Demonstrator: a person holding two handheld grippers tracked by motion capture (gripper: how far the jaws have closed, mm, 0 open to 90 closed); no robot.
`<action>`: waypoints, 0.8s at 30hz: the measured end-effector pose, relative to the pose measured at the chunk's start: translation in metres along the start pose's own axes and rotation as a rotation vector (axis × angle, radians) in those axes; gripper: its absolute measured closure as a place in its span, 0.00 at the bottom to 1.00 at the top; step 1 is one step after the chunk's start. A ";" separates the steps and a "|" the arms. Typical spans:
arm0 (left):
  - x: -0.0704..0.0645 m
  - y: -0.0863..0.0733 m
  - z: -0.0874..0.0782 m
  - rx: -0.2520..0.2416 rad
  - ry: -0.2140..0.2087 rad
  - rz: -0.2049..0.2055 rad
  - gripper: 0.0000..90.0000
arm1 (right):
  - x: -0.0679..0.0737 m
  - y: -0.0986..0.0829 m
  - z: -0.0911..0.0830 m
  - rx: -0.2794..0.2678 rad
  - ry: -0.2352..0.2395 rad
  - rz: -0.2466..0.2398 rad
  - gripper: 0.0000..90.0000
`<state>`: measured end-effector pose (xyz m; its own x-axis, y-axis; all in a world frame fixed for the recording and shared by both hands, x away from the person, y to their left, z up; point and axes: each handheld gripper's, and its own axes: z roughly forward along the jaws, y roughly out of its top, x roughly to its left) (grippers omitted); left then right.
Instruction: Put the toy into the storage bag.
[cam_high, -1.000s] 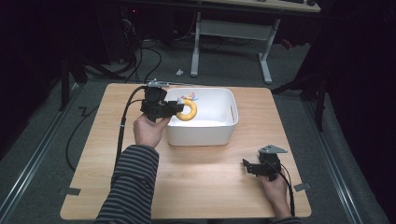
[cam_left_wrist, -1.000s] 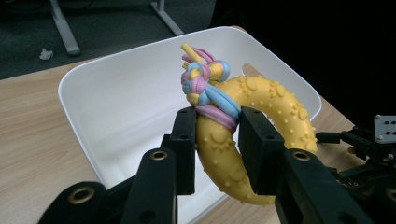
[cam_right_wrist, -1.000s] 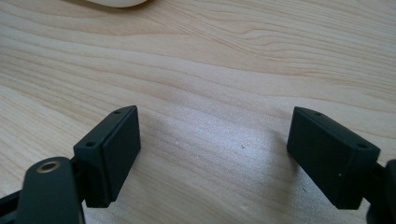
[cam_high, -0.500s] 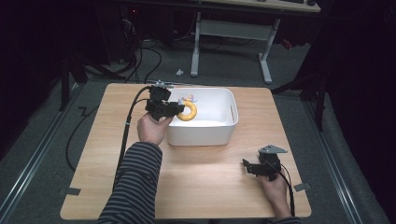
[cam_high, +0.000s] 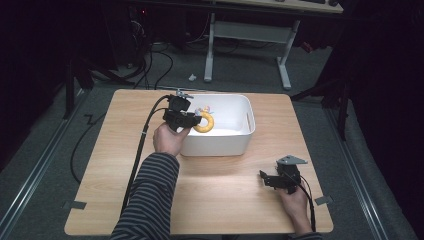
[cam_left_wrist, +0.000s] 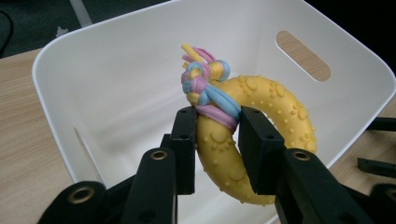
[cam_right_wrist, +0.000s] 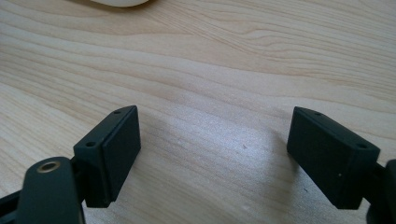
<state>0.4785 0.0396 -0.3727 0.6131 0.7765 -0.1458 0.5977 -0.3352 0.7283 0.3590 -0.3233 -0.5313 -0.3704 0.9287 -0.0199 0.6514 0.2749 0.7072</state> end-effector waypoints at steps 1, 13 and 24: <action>0.000 0.000 0.002 0.006 0.000 0.001 0.76 | 0.000 0.000 0.000 0.000 0.000 0.000 0.19; -0.002 -0.003 0.015 0.046 0.011 0.019 0.76 | 0.000 0.000 0.000 0.000 0.000 0.000 0.19; 0.000 -0.009 0.024 0.078 0.008 0.010 0.76 | 0.000 0.000 0.000 0.000 0.000 0.000 0.19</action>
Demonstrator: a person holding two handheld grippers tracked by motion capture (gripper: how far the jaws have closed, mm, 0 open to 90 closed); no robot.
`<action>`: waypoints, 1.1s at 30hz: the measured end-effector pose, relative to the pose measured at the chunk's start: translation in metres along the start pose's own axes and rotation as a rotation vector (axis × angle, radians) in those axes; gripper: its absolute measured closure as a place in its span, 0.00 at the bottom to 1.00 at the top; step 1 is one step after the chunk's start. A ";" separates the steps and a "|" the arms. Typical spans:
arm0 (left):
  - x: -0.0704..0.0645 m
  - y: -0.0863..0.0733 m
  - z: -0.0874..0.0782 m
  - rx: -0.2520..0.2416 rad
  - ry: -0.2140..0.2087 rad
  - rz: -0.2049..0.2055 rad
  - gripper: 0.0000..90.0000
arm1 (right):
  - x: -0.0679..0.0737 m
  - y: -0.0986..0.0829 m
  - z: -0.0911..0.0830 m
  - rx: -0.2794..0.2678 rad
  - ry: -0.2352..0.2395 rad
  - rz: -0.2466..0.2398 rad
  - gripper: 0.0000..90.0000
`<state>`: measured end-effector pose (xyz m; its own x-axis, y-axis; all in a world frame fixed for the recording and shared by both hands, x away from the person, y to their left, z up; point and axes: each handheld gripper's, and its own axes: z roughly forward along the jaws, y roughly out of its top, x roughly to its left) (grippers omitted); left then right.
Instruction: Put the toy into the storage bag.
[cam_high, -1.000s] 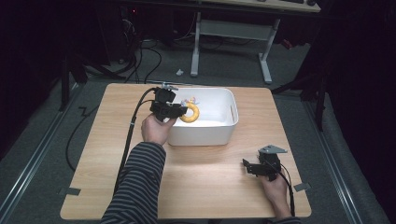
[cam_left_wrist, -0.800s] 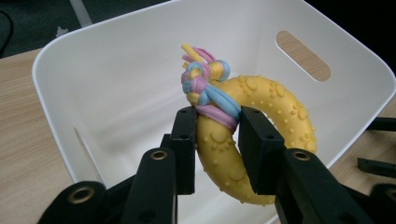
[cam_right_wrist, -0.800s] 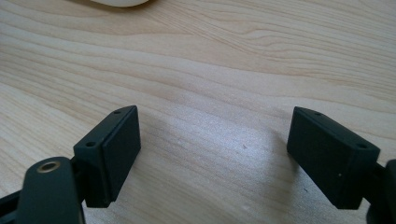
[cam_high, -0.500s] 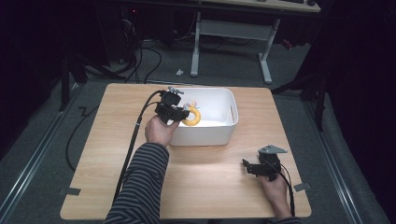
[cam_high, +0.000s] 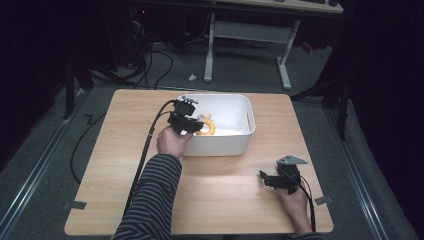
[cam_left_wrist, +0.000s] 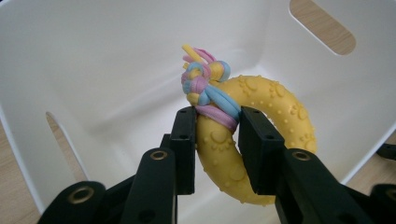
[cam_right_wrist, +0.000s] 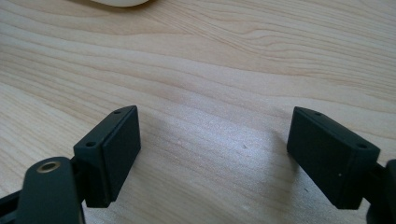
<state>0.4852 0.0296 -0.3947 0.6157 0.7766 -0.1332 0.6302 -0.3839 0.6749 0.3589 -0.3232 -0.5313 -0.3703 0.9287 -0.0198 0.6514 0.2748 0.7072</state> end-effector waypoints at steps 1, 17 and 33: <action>0.000 0.000 0.000 0.003 -0.003 -0.001 0.76 | 0.000 0.000 0.000 0.000 0.000 0.000 0.19; 0.000 -0.001 0.000 0.008 -0.011 0.001 0.75 | 0.000 0.000 0.000 0.000 0.000 0.000 0.19; -0.006 -0.002 -0.031 -0.101 0.016 0.034 0.54 | 0.000 0.000 0.000 0.000 0.003 -0.002 0.19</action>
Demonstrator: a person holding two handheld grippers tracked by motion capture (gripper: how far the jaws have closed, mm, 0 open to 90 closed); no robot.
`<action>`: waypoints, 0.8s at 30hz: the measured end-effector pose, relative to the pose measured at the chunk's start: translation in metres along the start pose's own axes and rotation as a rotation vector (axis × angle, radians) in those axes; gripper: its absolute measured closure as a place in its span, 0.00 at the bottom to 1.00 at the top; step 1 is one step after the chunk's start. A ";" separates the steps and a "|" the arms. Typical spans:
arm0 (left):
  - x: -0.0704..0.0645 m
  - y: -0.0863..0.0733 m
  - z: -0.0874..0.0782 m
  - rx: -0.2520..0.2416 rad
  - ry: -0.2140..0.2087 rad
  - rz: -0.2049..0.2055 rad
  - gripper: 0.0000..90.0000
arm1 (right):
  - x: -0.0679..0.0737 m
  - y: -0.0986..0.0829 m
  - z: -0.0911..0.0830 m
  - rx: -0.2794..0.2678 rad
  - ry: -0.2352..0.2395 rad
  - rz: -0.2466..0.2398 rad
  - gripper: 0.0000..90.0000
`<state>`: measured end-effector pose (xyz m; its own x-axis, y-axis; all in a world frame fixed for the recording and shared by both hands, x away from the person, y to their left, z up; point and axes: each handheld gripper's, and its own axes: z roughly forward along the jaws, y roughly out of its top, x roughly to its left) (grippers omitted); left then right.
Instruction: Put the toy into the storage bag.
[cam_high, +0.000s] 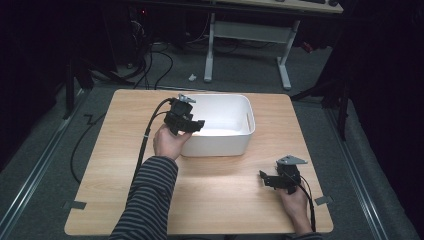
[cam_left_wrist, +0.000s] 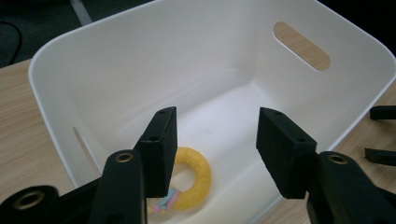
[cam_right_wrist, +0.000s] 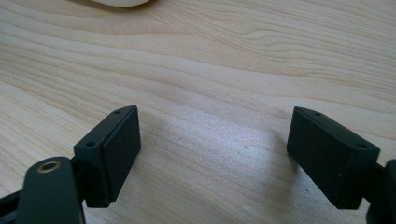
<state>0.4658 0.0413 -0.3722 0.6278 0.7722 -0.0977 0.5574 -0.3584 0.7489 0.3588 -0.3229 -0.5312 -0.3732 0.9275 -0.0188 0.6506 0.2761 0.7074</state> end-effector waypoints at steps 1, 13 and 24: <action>0.001 0.000 -0.003 -0.005 0.002 0.000 0.53 | 0.000 0.000 0.000 0.000 0.000 0.000 0.19; 0.013 -0.013 -0.040 -0.072 0.021 -0.036 0.52 | 0.000 0.000 0.000 -0.001 0.000 0.000 0.20; 0.021 -0.032 -0.068 -0.113 0.053 -0.067 0.51 | 0.000 0.000 0.000 0.000 0.001 -0.001 0.20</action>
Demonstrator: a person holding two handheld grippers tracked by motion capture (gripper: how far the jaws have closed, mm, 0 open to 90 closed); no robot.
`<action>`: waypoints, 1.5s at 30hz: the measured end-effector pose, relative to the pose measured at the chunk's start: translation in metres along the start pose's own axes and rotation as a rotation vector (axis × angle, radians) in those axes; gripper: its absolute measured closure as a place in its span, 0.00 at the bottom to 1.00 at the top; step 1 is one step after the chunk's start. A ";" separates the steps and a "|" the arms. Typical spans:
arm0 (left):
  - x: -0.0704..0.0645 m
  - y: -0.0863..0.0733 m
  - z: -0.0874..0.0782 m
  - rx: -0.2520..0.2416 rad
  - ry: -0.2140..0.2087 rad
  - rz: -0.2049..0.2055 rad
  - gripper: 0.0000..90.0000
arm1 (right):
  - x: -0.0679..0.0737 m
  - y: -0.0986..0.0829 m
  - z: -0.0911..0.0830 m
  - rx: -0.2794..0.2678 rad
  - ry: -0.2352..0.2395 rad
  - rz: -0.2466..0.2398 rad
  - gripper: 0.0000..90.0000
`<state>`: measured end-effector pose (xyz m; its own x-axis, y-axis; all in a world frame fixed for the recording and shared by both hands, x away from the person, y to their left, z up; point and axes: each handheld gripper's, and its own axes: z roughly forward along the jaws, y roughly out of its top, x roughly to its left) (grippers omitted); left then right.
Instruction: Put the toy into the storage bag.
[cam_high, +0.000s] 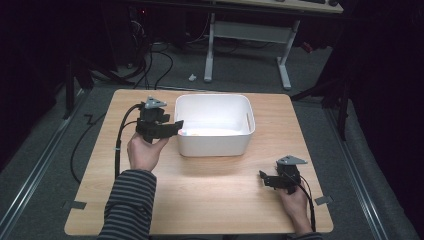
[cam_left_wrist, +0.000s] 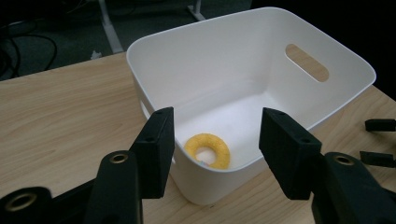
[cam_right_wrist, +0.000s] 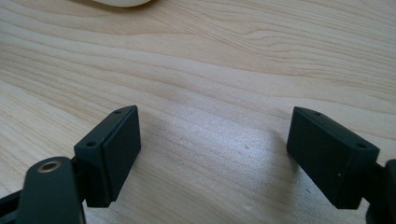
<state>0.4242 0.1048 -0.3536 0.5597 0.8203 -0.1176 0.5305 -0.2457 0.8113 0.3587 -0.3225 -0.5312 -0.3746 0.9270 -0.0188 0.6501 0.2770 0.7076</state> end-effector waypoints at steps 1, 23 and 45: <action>0.001 -0.001 -0.002 0.000 0.001 -0.003 0.51 | 0.000 0.000 0.000 0.000 0.000 0.000 0.20; 0.000 -0.016 -0.023 -0.005 0.065 0.005 0.49 | 0.000 0.000 0.000 0.000 -0.001 0.000 0.20; 0.013 -0.051 -0.039 -0.021 0.102 -0.045 0.43 | 0.000 0.000 0.000 0.000 0.000 -0.001 0.20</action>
<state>0.3794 0.1487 -0.3742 0.4674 0.8788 -0.0966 0.5395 -0.1969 0.8186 0.3586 -0.3223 -0.5312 -0.3754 0.9267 -0.0193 0.6500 0.2780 0.7073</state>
